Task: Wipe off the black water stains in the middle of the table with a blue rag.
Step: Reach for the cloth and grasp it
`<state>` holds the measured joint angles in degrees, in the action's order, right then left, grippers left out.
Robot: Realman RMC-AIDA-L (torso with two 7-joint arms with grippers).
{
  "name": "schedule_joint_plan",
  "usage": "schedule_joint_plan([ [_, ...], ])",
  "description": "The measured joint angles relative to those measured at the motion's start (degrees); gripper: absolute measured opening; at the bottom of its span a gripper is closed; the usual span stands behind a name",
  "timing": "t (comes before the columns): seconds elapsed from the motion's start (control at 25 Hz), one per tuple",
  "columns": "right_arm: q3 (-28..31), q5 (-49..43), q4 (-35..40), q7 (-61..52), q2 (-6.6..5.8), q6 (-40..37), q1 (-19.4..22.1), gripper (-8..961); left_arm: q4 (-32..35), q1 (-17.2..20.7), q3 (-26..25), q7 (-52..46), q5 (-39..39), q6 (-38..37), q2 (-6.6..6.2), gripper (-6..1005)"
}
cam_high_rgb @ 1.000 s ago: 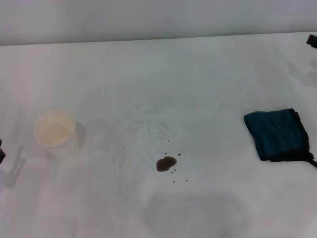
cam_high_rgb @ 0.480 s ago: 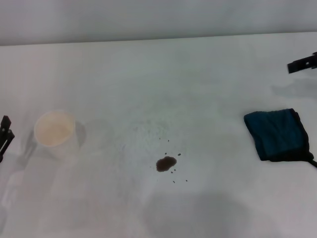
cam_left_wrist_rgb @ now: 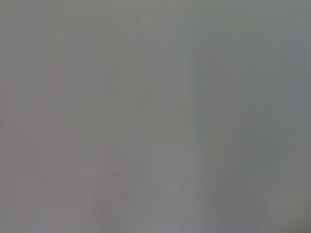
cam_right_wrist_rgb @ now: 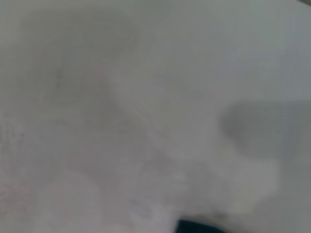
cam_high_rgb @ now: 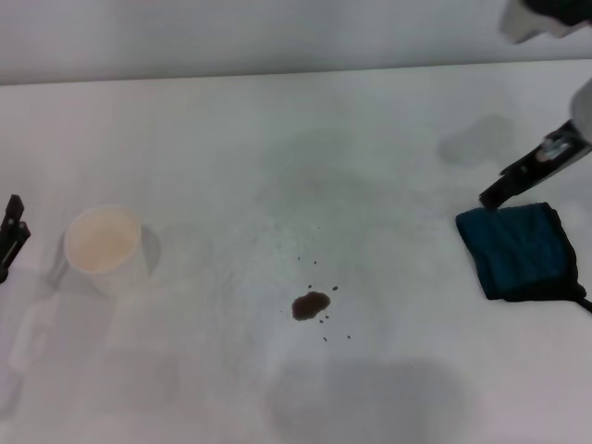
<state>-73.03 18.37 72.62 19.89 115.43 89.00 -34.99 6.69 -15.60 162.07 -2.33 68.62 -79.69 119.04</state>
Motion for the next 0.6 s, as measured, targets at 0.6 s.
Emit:
schedule_joint_plan([
  [0.6,-7.7,-0.3,-10.8,-11.3,0.01,-1.3,-3.5,808,-2.7,-1.9,-0.1,0.1,1.5,-0.2,-0.11,877],
])
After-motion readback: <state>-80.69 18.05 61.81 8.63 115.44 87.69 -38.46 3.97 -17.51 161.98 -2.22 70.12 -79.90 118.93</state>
